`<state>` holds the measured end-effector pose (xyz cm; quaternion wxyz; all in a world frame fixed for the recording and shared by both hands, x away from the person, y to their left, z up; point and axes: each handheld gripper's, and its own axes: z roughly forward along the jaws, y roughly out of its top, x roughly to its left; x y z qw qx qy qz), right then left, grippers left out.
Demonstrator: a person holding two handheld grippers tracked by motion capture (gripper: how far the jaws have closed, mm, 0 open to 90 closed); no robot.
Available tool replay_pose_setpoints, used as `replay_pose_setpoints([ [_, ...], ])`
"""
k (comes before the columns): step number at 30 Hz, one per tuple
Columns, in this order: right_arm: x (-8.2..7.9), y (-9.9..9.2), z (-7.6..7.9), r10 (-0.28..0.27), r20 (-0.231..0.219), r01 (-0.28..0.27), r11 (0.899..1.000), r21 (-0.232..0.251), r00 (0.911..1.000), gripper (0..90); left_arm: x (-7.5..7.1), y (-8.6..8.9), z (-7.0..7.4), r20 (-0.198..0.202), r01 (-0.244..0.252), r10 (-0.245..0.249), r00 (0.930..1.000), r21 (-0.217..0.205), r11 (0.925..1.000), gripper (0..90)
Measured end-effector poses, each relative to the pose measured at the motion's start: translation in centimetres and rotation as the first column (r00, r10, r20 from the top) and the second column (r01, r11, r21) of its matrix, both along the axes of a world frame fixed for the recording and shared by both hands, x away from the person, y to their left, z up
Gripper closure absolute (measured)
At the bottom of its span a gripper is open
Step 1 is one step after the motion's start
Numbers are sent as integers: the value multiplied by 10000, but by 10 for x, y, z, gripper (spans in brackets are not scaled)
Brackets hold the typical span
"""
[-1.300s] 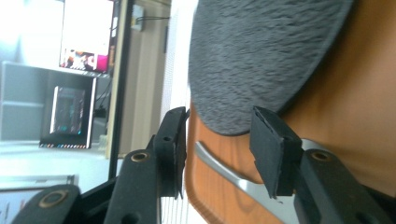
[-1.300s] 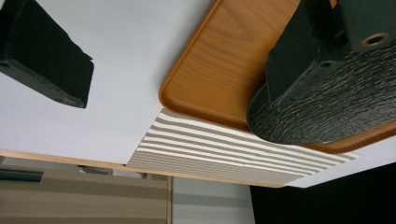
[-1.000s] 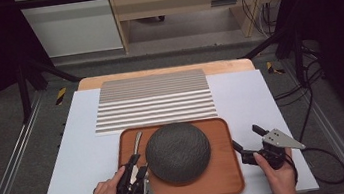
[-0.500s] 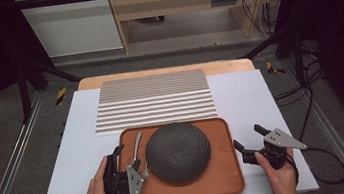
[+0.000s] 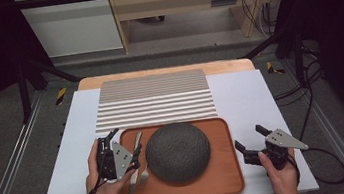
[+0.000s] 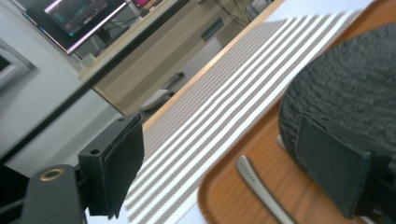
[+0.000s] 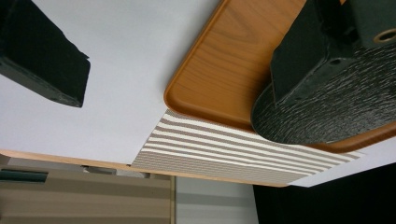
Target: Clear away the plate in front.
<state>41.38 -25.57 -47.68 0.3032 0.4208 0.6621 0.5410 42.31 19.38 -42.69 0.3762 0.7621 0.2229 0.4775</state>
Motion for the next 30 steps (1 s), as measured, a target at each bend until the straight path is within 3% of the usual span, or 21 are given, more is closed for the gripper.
replay_pose_setpoints([
  [4, 0, 0, 0, 38, -29, -38, 10000, 34, 10000, 47, -1, 13, 2, -88, -136, 133, 9999, -421, 9990, 138],
  [9, -1, 1, 0, 86, 0, -86, 9999, 52, 10000, 45, -3, 33, 9, -314, -299, 252, 9992, -1585, 9869, 114],
  [12, -1, 1, 1, 130, 44, -130, 9999, 28, 9999, 42, -3, 47, 12, -527, -525, 416, 9977, -2245, 9731, 91],
  [17, -2, 1, 2, 145, 83, -146, 9999, 37, 9999, 41, -3, 65, 15, -681, -817, 642, 9956, -2965, 9515, 55],
  [20, -2, 2, 3, 191, 143, -191, 9998, -47, 9997, 39, -4, 77, 18, -655, -932, 751, 9950, -3450, 9340, 43],
  [30, -3, 1, 3, 191, 169, -192, 9998, 41, 9997, 38, -5, 114, 22, -511, -1136, 1015, 9935, -4477, 8869, 31],
])
